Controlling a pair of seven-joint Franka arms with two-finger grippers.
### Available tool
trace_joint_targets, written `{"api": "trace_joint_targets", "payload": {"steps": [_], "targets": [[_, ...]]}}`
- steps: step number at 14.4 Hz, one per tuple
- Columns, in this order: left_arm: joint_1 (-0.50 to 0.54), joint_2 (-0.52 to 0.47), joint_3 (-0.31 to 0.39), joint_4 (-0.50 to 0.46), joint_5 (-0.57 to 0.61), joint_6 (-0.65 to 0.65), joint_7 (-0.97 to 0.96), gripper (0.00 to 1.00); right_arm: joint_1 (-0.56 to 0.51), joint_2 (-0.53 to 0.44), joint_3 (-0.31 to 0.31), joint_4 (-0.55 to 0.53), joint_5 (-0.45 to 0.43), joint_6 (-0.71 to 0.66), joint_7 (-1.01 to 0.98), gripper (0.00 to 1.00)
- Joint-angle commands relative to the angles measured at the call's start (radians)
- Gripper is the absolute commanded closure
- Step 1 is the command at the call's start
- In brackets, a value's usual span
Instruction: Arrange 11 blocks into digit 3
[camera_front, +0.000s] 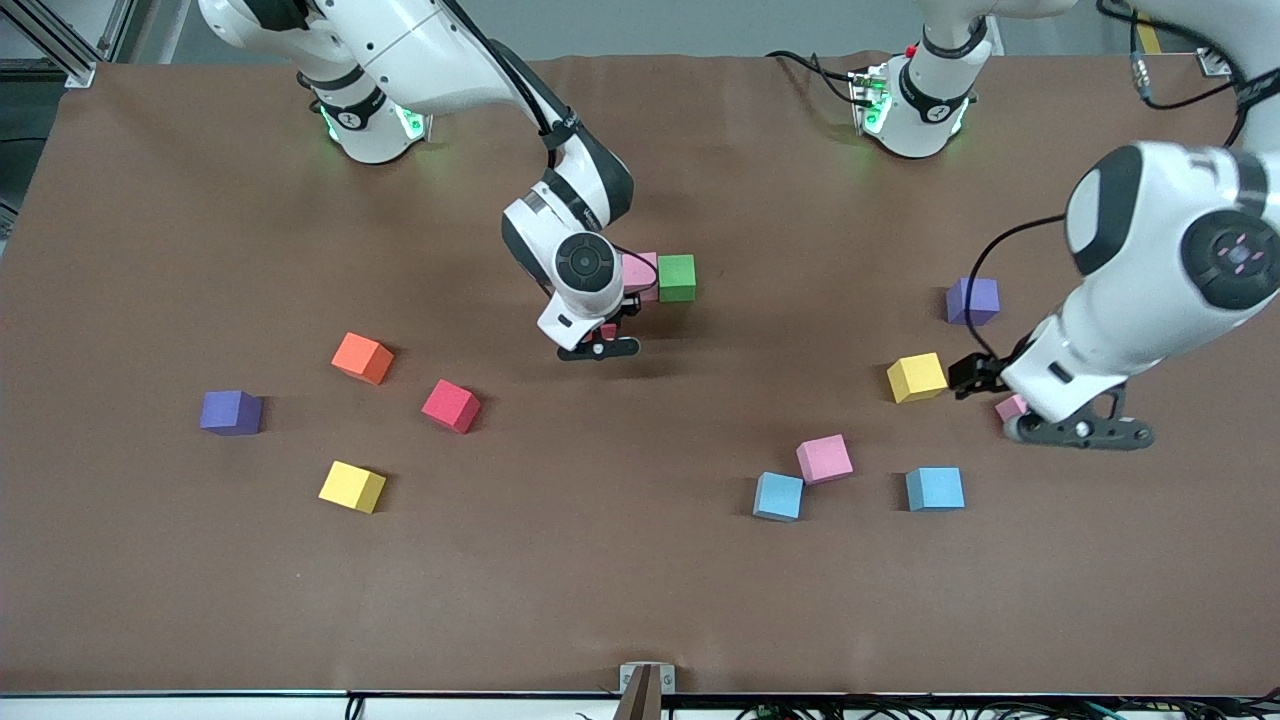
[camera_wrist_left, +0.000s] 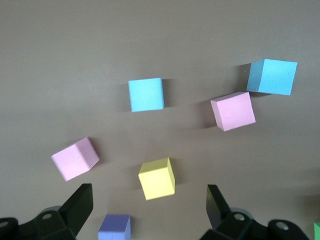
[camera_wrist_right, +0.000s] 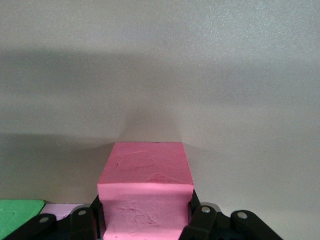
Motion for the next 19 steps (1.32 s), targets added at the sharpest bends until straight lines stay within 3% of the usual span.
{"api": "trace_joint_targets", "payload": {"steps": [1,6,7,8,19], "targets": [[-0.022,0.078,0.001,0.099,0.002,0.000,0.005,0.00,0.023,-0.012,-0.011,-0.050,0.018,0.010,0.012,0.48],[-0.023,0.100,0.001,0.116,0.002,0.014,0.007,0.00,0.026,-0.009,-0.011,-0.050,0.018,0.011,0.012,0.48],[-0.023,0.097,0.001,0.116,0.003,0.014,0.010,0.00,0.026,-0.009,-0.011,-0.050,0.020,0.014,0.012,0.36],[-0.023,0.094,0.001,0.116,0.005,0.014,0.013,0.00,0.026,-0.009,-0.011,-0.050,0.020,0.013,0.012,0.00],[-0.006,0.074,0.000,0.113,0.005,0.012,0.025,0.00,0.011,-0.054,-0.011,-0.003,0.022,0.002,0.075,0.00]]}}
